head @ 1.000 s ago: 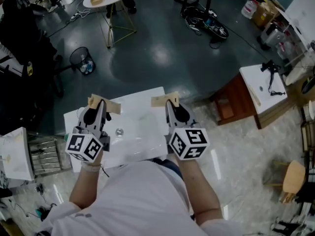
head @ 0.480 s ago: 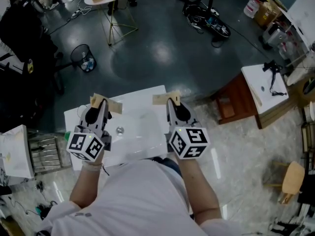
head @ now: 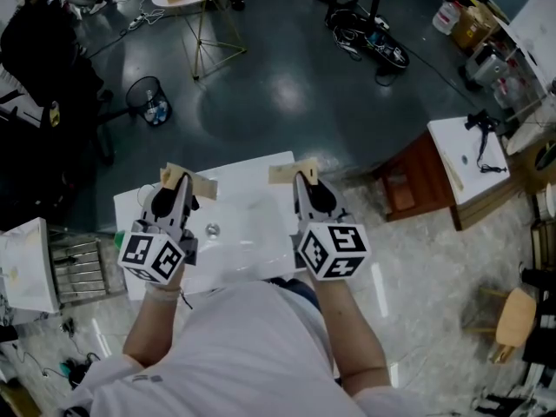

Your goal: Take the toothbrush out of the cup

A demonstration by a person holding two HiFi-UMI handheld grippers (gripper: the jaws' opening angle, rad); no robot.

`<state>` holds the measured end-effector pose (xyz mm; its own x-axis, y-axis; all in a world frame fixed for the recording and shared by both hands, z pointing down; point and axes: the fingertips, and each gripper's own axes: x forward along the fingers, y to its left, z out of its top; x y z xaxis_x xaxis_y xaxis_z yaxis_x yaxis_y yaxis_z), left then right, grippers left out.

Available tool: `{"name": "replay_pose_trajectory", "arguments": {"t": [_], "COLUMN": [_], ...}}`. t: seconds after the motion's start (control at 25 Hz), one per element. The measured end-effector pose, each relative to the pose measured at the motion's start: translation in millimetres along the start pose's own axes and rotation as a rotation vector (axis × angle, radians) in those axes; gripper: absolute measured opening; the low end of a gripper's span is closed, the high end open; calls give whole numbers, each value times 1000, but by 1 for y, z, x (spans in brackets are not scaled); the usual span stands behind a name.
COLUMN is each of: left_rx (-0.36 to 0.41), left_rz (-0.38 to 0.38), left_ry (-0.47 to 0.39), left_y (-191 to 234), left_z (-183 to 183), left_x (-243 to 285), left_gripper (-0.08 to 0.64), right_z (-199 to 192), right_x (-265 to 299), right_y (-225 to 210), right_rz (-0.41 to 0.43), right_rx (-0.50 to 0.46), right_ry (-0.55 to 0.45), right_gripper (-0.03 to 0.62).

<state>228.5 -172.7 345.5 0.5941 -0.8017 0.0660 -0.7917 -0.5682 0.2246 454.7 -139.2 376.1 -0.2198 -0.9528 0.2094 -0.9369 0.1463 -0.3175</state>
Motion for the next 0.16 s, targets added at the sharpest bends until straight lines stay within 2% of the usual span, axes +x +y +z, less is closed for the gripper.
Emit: {"name": "replay_pose_trajectory", "arguments": {"t": [0.16], "left_rx": [-4], "left_rz": [3], "left_ry": [-1], "left_y": [0], "left_z": [0], "left_x": [0], "left_gripper": [63], "right_z": [0], "right_x": [1], "right_y": [1], "right_rz": [3], "right_rx": [-3], "right_ry": [1], "right_gripper": [61]}}
